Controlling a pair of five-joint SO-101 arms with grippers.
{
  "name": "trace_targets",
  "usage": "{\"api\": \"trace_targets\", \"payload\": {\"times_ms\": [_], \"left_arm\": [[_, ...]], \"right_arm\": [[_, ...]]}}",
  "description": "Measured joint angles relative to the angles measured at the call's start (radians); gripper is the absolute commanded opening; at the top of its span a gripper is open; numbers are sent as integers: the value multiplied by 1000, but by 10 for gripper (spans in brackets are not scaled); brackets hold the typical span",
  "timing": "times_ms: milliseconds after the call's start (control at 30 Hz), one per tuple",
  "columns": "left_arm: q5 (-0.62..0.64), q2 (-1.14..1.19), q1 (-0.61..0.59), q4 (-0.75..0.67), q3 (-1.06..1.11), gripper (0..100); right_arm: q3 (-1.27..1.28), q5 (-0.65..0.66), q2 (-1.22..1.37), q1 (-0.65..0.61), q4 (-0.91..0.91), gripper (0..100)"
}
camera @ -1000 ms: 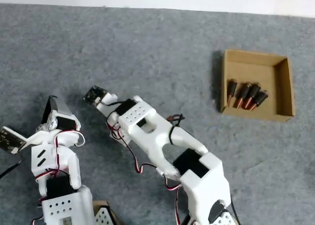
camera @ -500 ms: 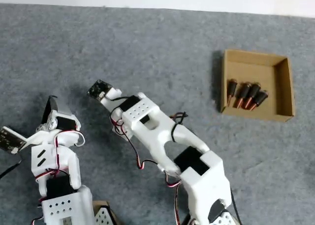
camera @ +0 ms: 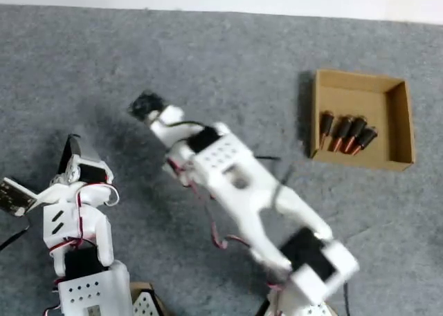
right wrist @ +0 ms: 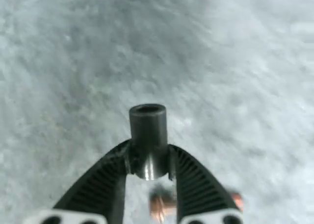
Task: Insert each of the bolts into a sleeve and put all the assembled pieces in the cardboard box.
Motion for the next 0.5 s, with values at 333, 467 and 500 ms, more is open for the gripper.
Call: {"api": "trace_targets", "payload": {"times_ms": [333,467,500], "left_arm": [[-3,0,146,14,0,7],[-123,0,253,193,-34,7],[-178,0,292,261,-64,7]], "right_arm": [[529,0,-634,278,-101,4],[783,0,-888,402,-129,4],[841,0,-948,436,-129,4]]}}
